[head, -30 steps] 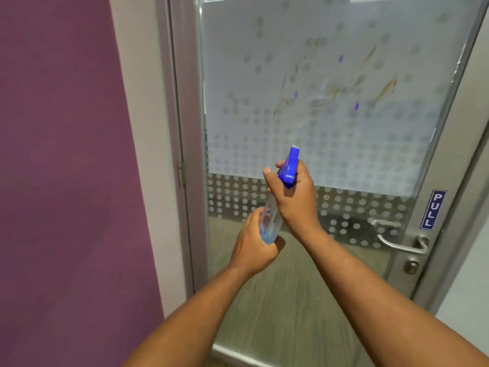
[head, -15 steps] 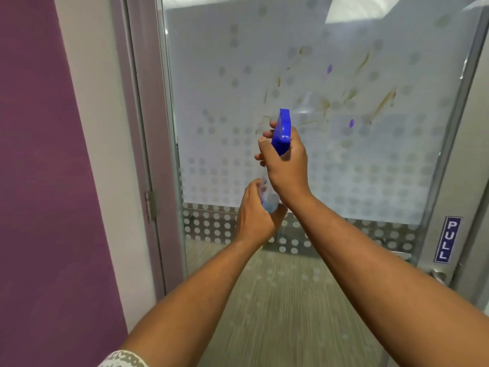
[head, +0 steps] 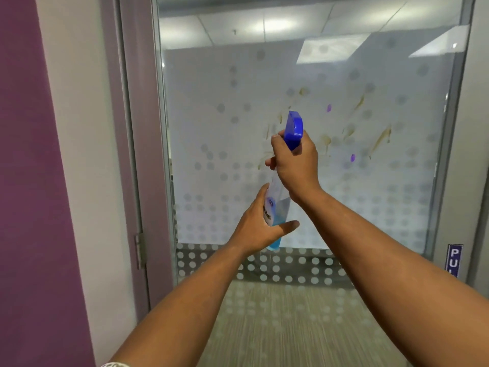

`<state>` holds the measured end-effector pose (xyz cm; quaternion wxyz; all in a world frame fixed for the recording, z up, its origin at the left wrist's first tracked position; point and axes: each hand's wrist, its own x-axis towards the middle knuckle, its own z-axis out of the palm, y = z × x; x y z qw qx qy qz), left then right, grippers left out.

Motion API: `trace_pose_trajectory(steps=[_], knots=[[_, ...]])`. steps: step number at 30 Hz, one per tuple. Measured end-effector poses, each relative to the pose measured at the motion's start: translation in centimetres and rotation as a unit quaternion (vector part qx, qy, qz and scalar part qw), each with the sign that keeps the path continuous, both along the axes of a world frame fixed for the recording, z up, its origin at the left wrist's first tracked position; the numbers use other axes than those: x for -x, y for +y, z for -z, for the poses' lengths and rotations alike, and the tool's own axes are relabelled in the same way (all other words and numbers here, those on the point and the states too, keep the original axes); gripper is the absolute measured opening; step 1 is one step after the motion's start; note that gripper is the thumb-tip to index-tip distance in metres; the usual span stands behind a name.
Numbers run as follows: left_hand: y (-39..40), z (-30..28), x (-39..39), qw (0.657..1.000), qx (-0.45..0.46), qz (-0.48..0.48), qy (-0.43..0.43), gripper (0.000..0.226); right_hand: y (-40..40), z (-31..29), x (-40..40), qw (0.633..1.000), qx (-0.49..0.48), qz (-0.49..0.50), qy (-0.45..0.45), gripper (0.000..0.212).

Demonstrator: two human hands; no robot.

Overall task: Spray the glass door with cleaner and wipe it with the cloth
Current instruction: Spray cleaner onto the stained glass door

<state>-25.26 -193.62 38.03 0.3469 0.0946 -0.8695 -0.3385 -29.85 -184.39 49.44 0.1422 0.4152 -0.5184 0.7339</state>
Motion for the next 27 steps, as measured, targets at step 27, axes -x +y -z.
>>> trace_pose_trajectory(steps=[27], knots=[[-2.6,0.0,-1.7,0.999,-0.008,0.002,0.045,0.077,-3.3,-1.4,-4.3,0.989,-0.106,0.075,0.073,0.036]])
